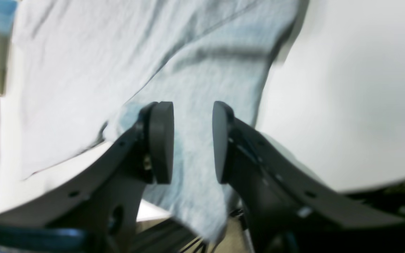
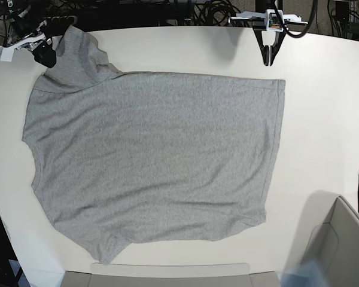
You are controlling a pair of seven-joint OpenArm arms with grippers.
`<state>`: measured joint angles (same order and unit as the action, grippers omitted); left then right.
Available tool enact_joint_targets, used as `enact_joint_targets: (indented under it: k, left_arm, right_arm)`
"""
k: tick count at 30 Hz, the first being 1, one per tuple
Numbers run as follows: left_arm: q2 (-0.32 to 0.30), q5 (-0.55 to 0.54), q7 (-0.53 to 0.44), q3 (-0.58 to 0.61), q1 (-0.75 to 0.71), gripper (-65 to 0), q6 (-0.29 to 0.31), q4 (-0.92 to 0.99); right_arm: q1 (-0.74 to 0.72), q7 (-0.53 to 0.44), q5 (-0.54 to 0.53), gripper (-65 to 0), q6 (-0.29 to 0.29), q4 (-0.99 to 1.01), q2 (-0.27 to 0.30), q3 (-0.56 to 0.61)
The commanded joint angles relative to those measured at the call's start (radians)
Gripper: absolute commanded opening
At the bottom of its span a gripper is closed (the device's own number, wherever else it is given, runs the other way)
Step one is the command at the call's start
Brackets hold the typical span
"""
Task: Fold the T-shirt properly
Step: 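Lower both grippers to the shoulder corners of the grey T-shirt and grasp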
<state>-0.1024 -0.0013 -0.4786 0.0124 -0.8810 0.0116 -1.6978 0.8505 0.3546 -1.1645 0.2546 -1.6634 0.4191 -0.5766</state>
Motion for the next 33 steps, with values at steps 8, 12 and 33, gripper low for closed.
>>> enact_joint_targets:
  k: [8,12,33]
  left_arm:
    - [-0.001,-0.001,0.047,-0.001,0.015,-59.4,-0.006,-0.017]
    - [-0.001,-0.001,0.054,-0.001,0.023,-59.4,-0.005,-0.017]
    - [-0.007,-0.001,0.054,-0.001,0.026,-59.4,-0.006,-0.017]
  right_arm:
    - [-0.127,0.206,0.191,-45.7,0.025,-0.014,-0.168,-0.158]
    - [-0.156,0.226,0.254,-45.7,0.071,-0.014,-0.254,-0.231]
    - [-0.268,0.311,0.350,-45.8,0.085,0.188,-0.300,-0.254]
